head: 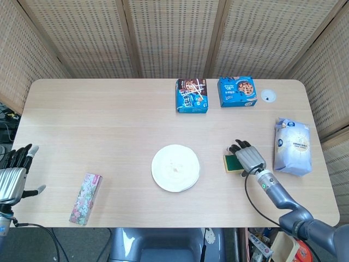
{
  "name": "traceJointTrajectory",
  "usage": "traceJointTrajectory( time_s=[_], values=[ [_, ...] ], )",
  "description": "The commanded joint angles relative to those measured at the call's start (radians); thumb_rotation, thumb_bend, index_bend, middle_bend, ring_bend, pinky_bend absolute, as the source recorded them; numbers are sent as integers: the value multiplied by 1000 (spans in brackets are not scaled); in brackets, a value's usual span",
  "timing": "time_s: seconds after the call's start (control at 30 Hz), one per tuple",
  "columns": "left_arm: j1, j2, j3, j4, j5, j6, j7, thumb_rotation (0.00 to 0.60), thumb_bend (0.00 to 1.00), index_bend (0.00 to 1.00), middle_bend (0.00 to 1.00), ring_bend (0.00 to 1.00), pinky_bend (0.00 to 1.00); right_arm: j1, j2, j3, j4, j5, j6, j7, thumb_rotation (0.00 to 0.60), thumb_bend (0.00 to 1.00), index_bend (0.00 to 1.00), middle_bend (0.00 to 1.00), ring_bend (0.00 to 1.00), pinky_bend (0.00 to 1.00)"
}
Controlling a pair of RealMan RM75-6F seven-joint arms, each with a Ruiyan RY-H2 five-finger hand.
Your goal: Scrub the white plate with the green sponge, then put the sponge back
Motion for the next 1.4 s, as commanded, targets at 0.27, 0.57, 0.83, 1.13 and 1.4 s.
traceJointTrajectory(
  time_s=[0.27,0.57,0.83,1.13,1.4],
  values=[
    [-2,-3,-1,5,-10,-5,3,600,0,0,0,0,0,18,-32,-17,69,7,-30,-6,600,11,317,323,205,336],
    [-2,-5,0,10,-15,-10,1,600,0,0,0,0,0,15,-62,-26,116,-42,63,28,600,147,466,472,345,518],
    [-8,-9,1,16,-22,-24,5,600,0,0,0,0,0,53,9,-19,-6,-136,194,-87,600,201,467,472,354,547],
    [-21,-17,-3,19,-38,-46,16,600,0,0,0,0,0,220,60,47,-258,-160,57,-439,600,302,467,479,369,594],
    [-26,-16,-10,26,-58,-57,10,600,0,0,0,0,0,353,-19,83,-255,-155,-72,-685,600,318,467,479,373,600]
  ],
)
